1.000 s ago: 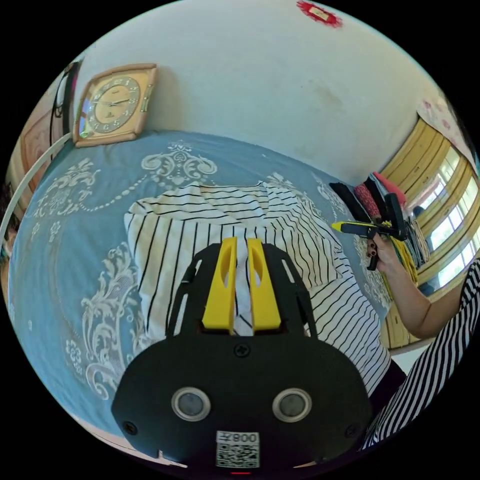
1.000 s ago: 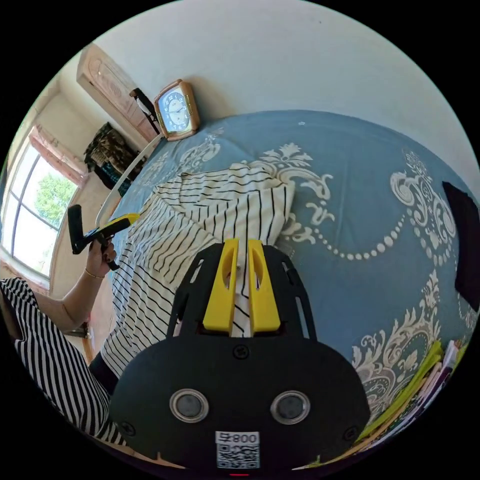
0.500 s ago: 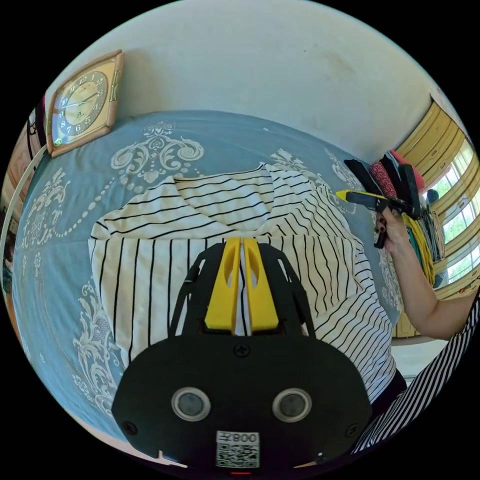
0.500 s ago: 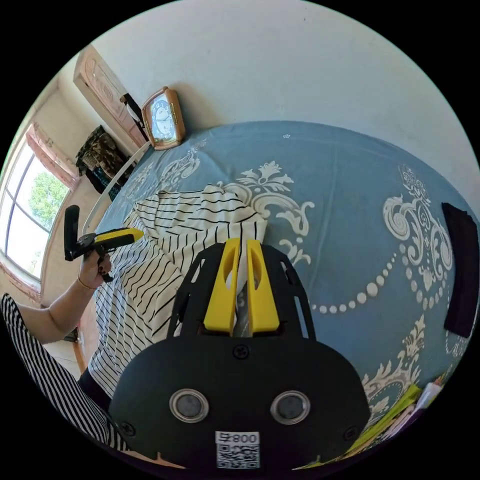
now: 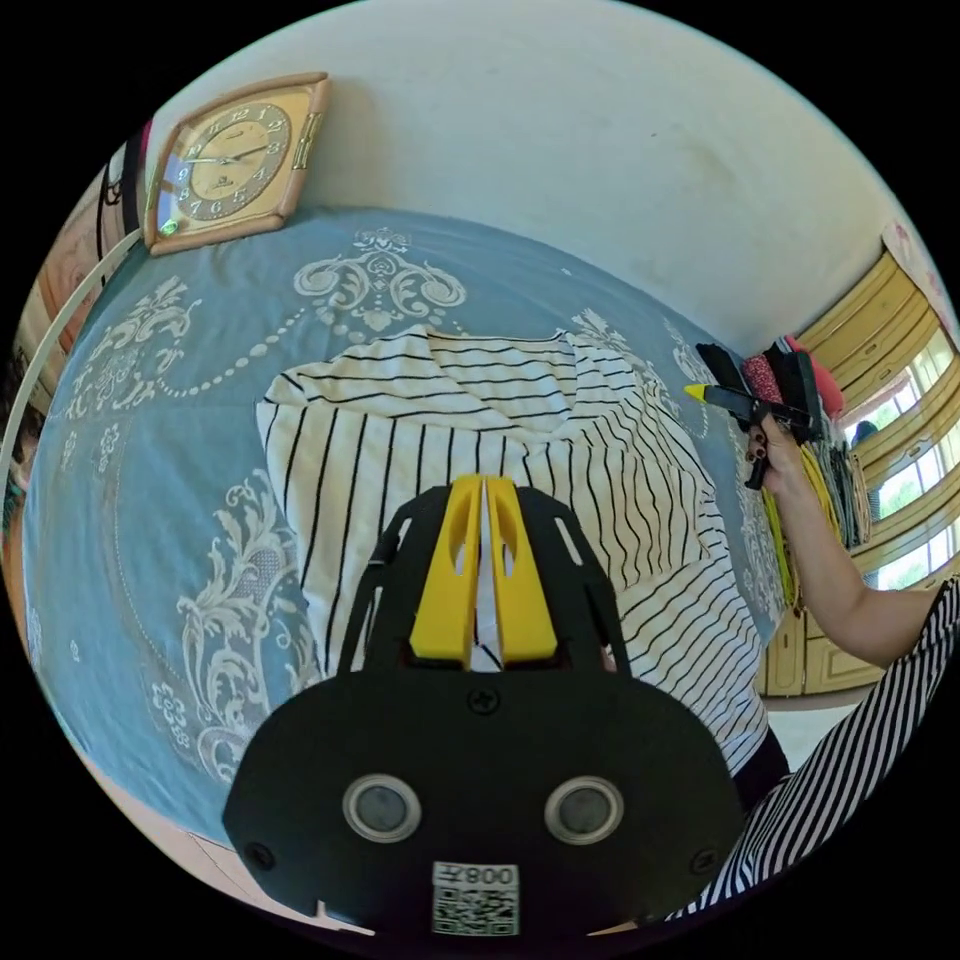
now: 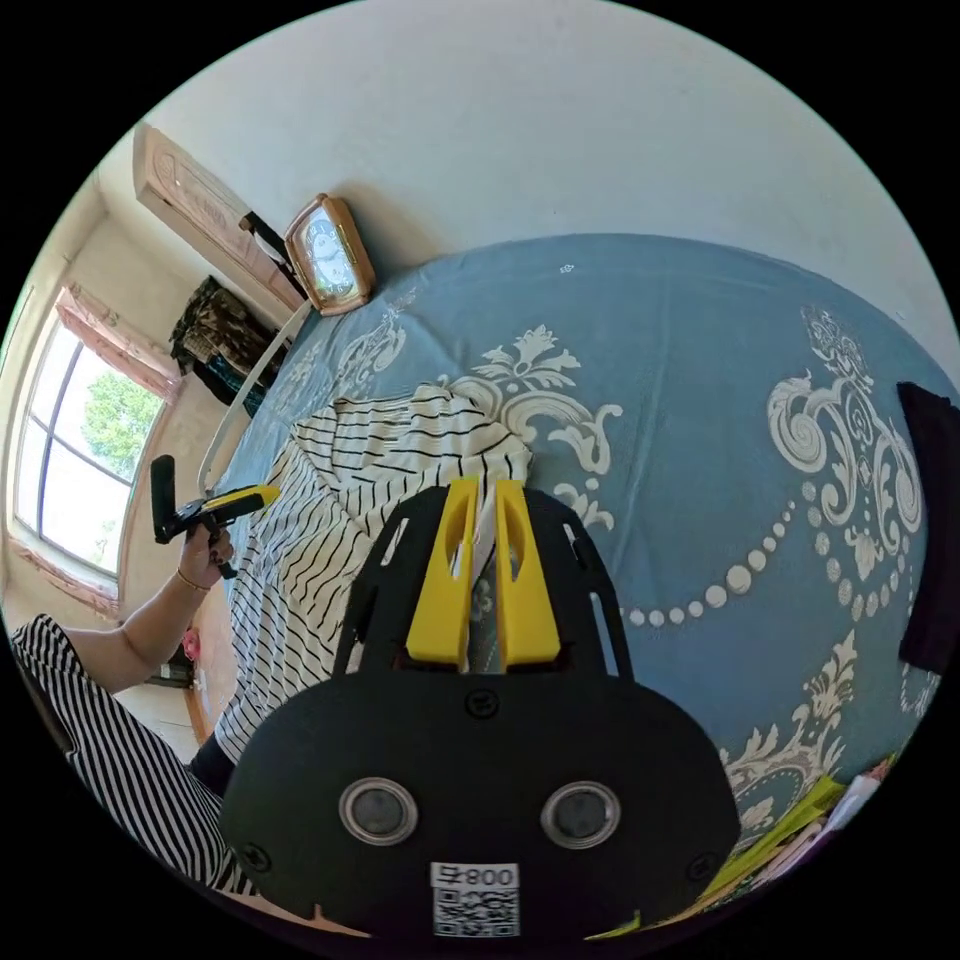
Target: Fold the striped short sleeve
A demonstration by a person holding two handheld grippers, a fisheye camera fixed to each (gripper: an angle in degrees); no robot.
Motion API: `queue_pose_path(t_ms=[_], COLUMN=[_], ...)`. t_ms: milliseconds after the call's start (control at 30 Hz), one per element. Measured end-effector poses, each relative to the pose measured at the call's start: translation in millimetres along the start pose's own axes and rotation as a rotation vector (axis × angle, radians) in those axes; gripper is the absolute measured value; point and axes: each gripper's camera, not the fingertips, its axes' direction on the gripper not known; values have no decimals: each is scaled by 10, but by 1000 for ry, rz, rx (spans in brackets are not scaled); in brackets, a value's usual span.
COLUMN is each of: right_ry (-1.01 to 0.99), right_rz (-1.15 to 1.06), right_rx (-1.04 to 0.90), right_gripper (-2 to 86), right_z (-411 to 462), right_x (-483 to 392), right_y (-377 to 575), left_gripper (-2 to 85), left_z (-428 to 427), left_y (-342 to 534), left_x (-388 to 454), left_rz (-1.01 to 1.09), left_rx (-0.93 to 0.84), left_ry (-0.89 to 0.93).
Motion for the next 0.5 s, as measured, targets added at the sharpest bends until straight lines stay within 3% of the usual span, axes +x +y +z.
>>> queue_pose_path(t_ms=[133,300,500], right_ry=[54,198,92], right_rz=[-118,-208,-144], right_rx=[-47,-238,-145], right_gripper=[50,15,5], right_z=[200,804,258], right_x=[-366,-624,-453], right_y=[-422,-709,-408], left_gripper=[10,6,5], left_z=[74,436,386], left_y=[-351,-711,-544], left_x=[-247,-576,-809], left_rz=[6,-30,-17], left_rx=[2,-52,-39], left_ry=[-80,-182,-163])
